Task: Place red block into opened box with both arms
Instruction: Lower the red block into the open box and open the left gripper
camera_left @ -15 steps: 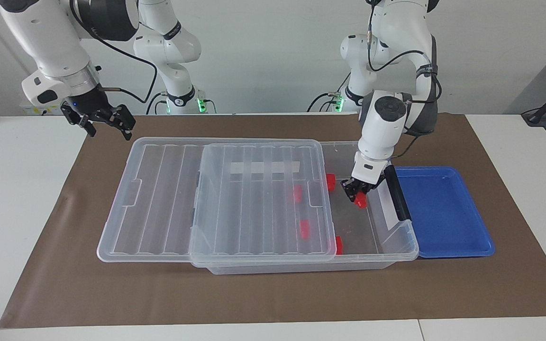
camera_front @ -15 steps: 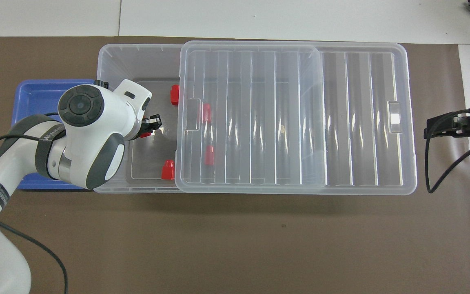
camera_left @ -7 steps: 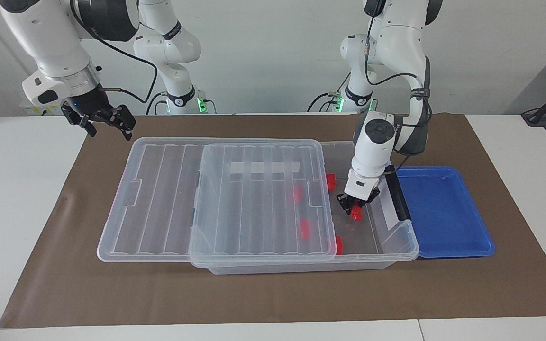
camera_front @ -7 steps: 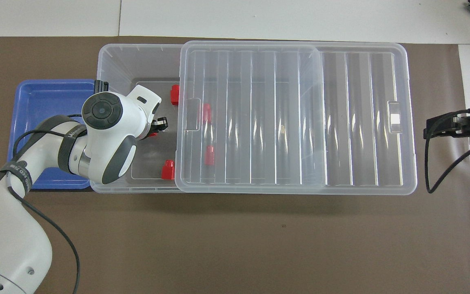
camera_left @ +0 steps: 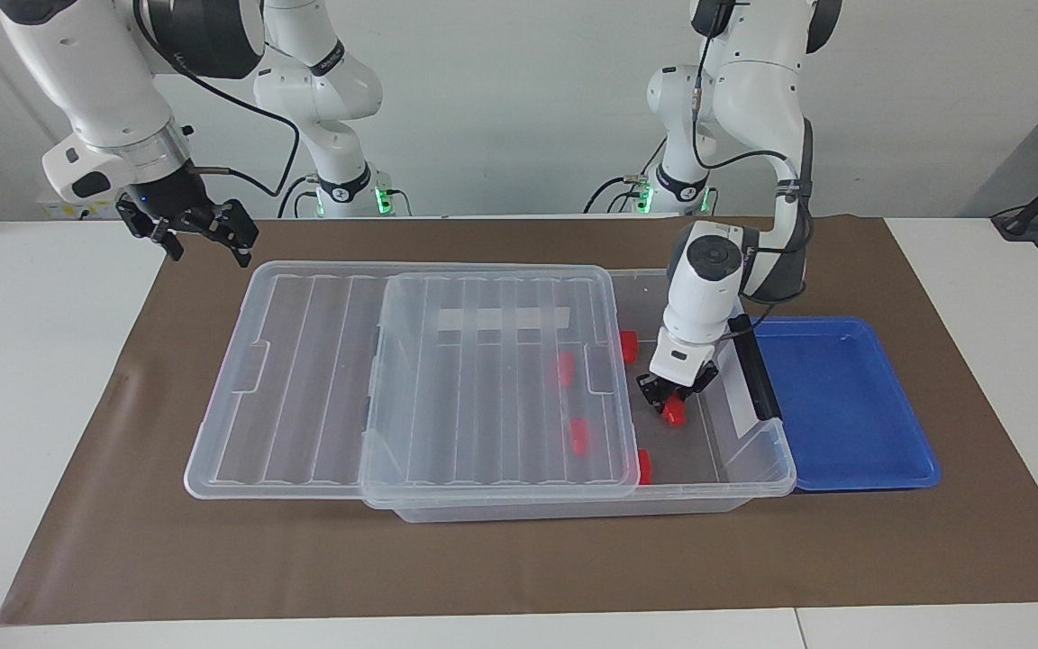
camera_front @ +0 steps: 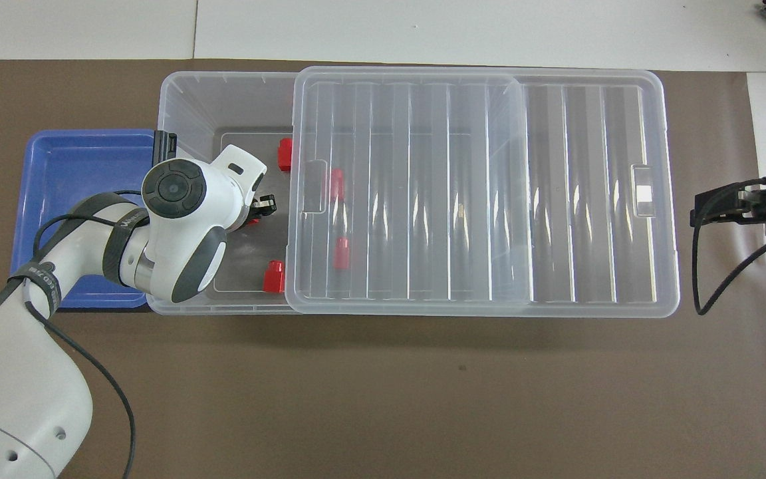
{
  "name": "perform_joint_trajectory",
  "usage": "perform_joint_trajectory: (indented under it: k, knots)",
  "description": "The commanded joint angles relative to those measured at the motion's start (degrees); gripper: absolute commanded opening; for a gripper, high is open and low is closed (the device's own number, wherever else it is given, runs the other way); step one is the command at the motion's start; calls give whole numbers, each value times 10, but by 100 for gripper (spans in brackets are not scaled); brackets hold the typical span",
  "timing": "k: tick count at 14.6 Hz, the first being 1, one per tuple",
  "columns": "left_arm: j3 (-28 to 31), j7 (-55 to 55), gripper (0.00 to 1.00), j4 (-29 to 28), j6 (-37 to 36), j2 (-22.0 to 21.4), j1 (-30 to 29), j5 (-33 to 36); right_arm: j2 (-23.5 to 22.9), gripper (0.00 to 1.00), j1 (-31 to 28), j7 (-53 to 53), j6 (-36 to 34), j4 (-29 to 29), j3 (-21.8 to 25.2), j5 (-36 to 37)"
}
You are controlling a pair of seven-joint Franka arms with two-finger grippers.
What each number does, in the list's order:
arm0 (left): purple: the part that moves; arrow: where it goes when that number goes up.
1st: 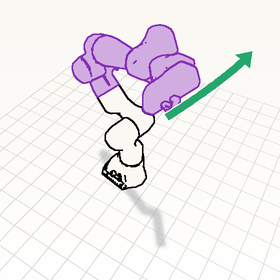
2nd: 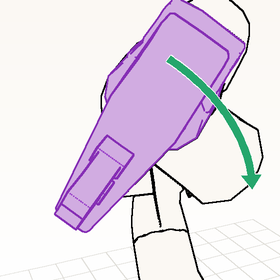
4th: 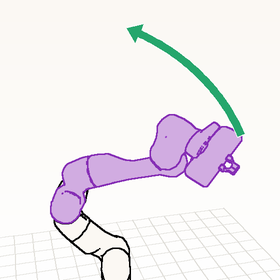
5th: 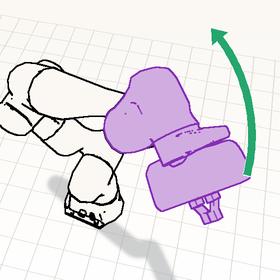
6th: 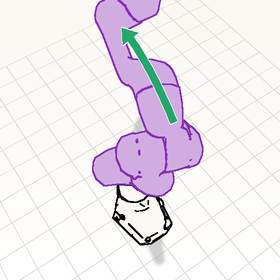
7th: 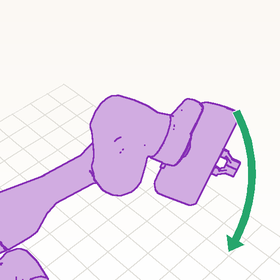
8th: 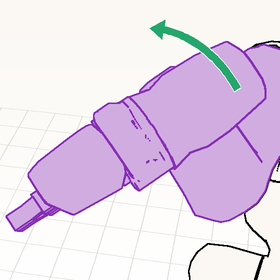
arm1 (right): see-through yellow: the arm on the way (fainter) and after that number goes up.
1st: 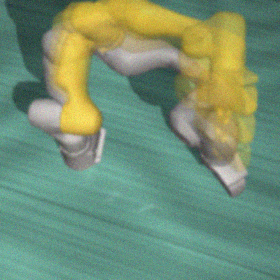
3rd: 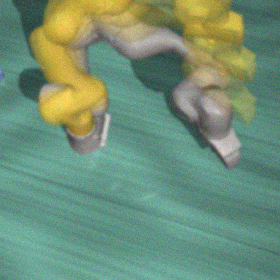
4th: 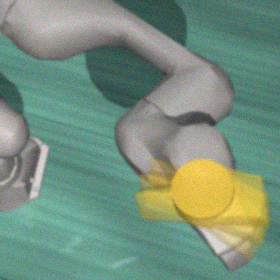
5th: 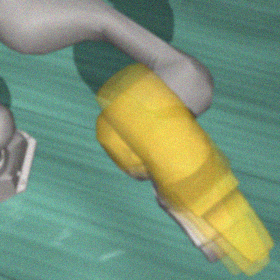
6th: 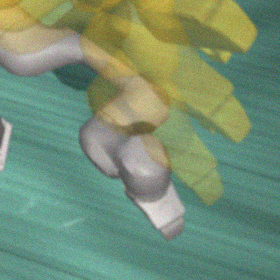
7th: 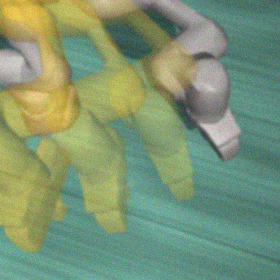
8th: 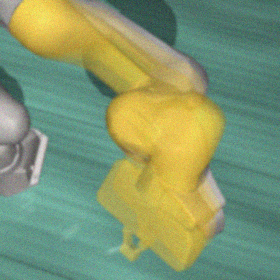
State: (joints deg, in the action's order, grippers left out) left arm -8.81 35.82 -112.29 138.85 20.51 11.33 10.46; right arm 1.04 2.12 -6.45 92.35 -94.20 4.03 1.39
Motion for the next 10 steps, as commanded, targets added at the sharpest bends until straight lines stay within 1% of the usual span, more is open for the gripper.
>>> perform_joint_trajectory:
  k: [1, 4, 5, 6, 7, 10]
  knots:
    - [8, 14, 100, -12, 18, 3, 5, 20, 13, 100, -6, 14, 12, -16, -2, -15]
    - [8, 18, 100, -12, 14, 3, 4, 21, 13, 100, -6, 15, 12, -16, -2, -15]
    - [9, 40, 100, -12, 13, 2, 3, 21, 13, 100, -7, 20, 12, -16, -2, -15]
    - [8, 77, 100, -12, 13, 3, 3, 21, 13, 95, -8, 30, 12, -17, -3, -15]
    - [9, 114, 100, -11, 13, 3, 5, 21, 13, 85, -9, 48, 13, -17, -3, -16]
    - [8, 205, 100, -10, 11, 3, 6, 21, 13, 45, -10, 76, 26, -19, -3, -16]
